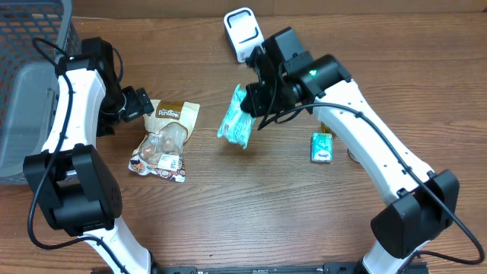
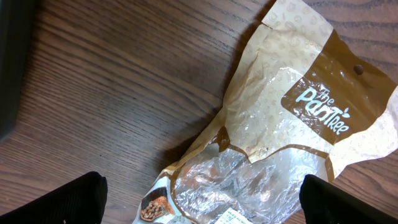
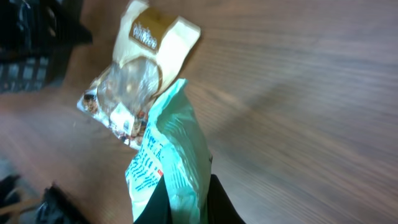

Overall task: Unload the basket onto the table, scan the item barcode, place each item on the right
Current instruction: 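Lift the wipes pack up to the scanner window with the right gripper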

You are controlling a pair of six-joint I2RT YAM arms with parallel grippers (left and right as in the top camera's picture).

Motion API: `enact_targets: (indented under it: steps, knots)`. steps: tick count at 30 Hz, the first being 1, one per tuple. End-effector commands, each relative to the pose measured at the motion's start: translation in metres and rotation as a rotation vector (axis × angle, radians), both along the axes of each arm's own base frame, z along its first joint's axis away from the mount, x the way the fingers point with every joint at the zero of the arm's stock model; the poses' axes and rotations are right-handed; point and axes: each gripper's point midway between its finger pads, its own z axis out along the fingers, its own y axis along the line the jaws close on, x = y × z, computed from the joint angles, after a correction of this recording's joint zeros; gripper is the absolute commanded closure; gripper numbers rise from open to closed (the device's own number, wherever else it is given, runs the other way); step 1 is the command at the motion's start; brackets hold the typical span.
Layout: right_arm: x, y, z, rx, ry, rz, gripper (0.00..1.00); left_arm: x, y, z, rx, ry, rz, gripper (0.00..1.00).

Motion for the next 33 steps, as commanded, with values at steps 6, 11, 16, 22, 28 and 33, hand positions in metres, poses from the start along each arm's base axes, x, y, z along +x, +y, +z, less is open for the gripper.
enact_targets:
  steps: [6, 11, 16, 22, 28, 33]
  knots:
    - [0.031, -0.019, 0.103, -0.036, -0.315, -0.083, 0.96, 0.004, 0.007, 0.003, 0.016, -0.014, 0.015, 0.00]
    - [0.036, -0.022, 0.117, -0.069, -0.400, -0.037, 0.96, 0.004, 0.007, 0.003, 0.016, -0.014, 0.015, 0.00]
    - [0.053, -0.025, 0.129, -0.114, -0.522, -0.022, 0.96, 0.004, 0.007, 0.003, 0.016, -0.014, 0.015, 0.00]
    - [0.079, -0.032, 0.154, -0.214, -0.728, 0.005, 0.96, 0.004, 0.007, 0.003, 0.016, -0.014, 0.014, 0.01]
    - [0.099, -0.031, 0.174, -0.345, -0.934, 0.131, 0.96, 0.004, 0.007, 0.003, 0.016, -0.014, 0.015, 0.00]
    - [0.131, -0.034, 0.177, -0.449, -1.033, 0.084, 0.96, 0.004, 0.007, 0.003, 0.016, -0.014, 0.015, 0.00]
